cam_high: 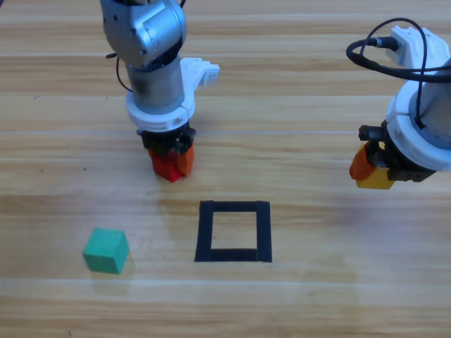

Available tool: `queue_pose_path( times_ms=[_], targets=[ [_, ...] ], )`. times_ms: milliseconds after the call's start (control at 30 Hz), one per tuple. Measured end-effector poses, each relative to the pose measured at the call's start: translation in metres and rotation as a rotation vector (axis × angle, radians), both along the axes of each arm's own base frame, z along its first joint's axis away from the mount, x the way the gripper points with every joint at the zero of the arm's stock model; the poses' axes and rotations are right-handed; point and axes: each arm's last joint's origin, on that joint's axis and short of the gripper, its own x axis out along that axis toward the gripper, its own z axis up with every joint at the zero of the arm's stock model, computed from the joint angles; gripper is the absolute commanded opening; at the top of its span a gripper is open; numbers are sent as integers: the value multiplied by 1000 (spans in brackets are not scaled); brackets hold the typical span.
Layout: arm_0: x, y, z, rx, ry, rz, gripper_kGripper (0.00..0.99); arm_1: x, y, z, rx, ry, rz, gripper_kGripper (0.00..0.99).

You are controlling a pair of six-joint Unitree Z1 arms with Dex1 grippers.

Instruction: Stack the blocks in the rectangular block: red at the bottom, yellow in the middle, green on top

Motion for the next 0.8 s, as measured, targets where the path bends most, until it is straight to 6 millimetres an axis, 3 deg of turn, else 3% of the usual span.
queue_pose_path(
  times_ms=[33, 233, 400, 633, 800],
  targets=[
    [0, 0, 0, -1, -1, 0, 97, 0, 0, 0, 0, 0, 0, 0],
    [-2, 2, 1, 0, -2, 43, 63, -1, -1, -1, -6, 9, 8, 0],
    [-14, 4, 13, 2, -18, 234, 61, -3, -1, -1, -6, 30, 39, 0],
    [-65, -35, 61, -99, -74, 426, 63, -4, -1, -2, -8, 46, 49, 0],
    [-111, -72, 70, -133, -77, 454, 63, -5, -2, -3, -13, 49, 54, 0]
  ],
)
